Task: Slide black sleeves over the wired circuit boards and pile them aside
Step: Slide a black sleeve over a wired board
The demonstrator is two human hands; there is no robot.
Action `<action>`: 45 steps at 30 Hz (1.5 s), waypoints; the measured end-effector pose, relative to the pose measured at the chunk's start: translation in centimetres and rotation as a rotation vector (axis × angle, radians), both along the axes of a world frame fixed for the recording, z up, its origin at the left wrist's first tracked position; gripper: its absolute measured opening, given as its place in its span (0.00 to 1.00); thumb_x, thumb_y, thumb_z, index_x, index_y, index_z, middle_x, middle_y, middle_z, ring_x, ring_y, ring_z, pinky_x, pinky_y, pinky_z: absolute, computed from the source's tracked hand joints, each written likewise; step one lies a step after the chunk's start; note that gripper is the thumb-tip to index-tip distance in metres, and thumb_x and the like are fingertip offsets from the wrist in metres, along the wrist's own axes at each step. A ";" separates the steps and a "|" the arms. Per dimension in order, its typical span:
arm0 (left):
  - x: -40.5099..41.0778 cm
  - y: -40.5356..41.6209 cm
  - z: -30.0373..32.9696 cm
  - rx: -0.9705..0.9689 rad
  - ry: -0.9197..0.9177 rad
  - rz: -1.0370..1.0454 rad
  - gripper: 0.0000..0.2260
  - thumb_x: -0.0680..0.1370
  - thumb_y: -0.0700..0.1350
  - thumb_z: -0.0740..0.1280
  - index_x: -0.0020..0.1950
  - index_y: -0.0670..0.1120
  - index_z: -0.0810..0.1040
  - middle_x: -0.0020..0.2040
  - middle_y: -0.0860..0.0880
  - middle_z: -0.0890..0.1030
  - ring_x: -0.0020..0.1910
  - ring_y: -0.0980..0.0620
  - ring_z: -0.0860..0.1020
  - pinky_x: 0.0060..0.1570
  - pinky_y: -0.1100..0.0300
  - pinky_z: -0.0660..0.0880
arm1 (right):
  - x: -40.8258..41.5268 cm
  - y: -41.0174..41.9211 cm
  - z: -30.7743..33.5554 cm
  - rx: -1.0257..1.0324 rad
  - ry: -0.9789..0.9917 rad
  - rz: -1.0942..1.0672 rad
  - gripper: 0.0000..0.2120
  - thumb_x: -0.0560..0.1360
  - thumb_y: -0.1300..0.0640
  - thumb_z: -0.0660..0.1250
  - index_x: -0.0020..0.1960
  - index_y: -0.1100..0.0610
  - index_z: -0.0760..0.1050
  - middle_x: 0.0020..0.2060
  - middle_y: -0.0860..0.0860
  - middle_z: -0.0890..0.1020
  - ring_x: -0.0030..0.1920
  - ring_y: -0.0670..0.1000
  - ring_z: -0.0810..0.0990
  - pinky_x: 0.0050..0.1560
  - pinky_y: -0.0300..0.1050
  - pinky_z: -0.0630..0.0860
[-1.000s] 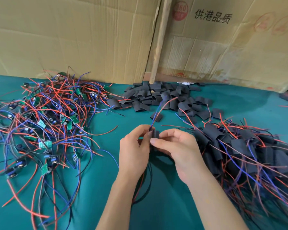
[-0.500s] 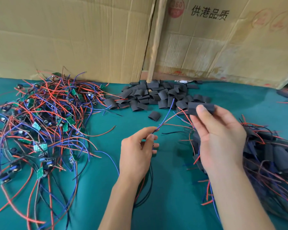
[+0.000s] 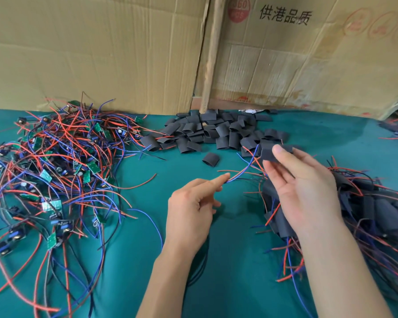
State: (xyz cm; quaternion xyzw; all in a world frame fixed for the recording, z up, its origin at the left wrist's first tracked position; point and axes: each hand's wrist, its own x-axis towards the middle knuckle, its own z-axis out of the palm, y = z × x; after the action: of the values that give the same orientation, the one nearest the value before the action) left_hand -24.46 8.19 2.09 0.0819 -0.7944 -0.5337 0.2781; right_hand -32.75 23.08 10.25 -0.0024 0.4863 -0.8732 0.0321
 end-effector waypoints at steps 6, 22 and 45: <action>0.1 -0.1 0.0 -0.033 -0.004 0.008 0.27 0.75 0.26 0.62 0.58 0.56 0.86 0.47 0.59 0.81 0.37 0.52 0.83 0.40 0.53 0.82 | -0.3 0.7 0.3 0.058 -0.001 0.071 0.08 0.75 0.68 0.71 0.41 0.57 0.81 0.39 0.52 0.85 0.41 0.49 0.85 0.46 0.40 0.82; 0.1 -0.1 0.6 0.108 -0.034 0.036 0.19 0.80 0.35 0.66 0.54 0.61 0.83 0.45 0.60 0.85 0.38 0.57 0.85 0.41 0.52 0.84 | 1.2 -2.0 -2.0 0.383 0.100 0.240 0.14 0.68 0.72 0.76 0.49 0.59 0.80 0.38 0.52 0.85 0.40 0.49 0.83 0.39 0.39 0.79; 0.7 -1.3 1.4 0.497 -0.139 -0.268 0.31 0.76 0.21 0.63 0.69 0.52 0.71 0.64 0.47 0.82 0.55 0.50 0.85 0.54 0.58 0.80 | 1.2 -2.6 -4.1 0.541 0.159 0.264 0.12 0.68 0.70 0.78 0.48 0.59 0.81 0.39 0.51 0.87 0.38 0.46 0.84 0.41 0.36 0.78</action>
State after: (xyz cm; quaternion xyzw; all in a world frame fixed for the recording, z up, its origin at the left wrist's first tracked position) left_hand -23.75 6.91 3.54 0.0781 -0.6603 -0.7370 0.1214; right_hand -31.54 20.44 6.17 -0.1252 0.6975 -0.6975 0.1063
